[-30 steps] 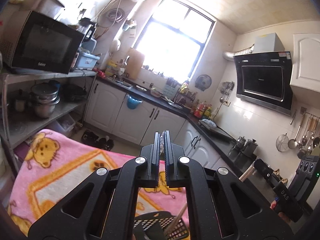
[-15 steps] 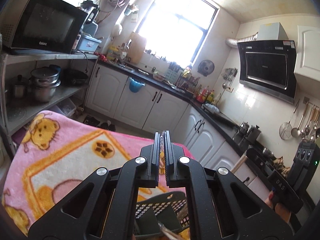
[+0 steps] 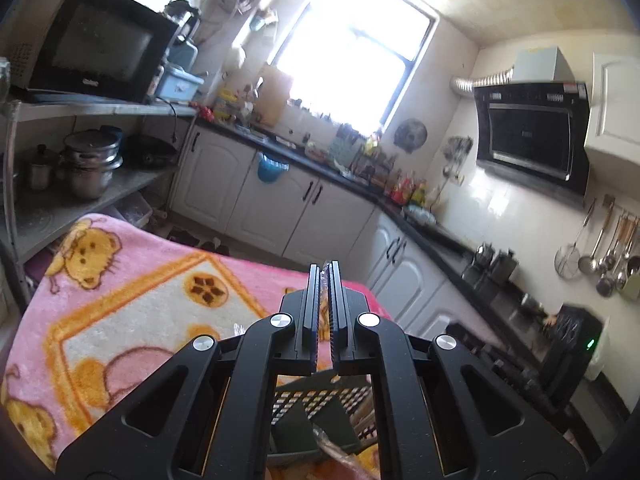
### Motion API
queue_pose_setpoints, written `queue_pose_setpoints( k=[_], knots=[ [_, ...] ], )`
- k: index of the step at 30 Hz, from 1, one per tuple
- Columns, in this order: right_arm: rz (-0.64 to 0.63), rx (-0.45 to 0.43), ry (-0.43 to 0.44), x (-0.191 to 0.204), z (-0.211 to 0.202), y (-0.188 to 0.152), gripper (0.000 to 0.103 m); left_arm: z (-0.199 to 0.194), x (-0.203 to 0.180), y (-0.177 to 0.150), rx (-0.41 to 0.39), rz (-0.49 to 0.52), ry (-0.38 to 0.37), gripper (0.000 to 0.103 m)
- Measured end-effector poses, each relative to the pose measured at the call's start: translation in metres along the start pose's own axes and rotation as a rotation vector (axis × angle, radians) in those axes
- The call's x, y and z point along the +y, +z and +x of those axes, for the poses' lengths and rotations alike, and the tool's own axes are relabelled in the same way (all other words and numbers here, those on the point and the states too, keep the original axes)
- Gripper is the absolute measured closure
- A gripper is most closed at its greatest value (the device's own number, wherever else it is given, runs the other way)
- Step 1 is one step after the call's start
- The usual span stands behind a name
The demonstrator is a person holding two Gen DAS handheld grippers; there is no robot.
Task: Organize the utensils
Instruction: 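Lower the left tool's chopstick into the caddy while the right tool lowers its wrapped chopsticks in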
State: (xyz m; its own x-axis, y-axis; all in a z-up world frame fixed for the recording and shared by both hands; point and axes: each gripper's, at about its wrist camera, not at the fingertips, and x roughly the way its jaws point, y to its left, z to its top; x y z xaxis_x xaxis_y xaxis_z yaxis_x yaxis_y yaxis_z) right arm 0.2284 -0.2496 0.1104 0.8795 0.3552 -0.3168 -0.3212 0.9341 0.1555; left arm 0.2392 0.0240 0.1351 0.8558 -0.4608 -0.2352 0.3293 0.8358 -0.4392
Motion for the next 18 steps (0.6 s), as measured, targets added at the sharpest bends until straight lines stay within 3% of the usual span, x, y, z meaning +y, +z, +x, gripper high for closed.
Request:
queue_pose_setpoints(
  k=[11,18],
  knots=[
    [0.013,-0.022,0.004,-0.005,-0.008,0.004,0.097,-0.042,-0.025,0.033,-0.092,0.042,-0.060,0.101],
    [0.004,0.009,0.013,-0.002,-0.008,0.000,0.097,-0.033,-0.019,0.024,-0.060,0.044,-0.023,0.101]
  ],
)
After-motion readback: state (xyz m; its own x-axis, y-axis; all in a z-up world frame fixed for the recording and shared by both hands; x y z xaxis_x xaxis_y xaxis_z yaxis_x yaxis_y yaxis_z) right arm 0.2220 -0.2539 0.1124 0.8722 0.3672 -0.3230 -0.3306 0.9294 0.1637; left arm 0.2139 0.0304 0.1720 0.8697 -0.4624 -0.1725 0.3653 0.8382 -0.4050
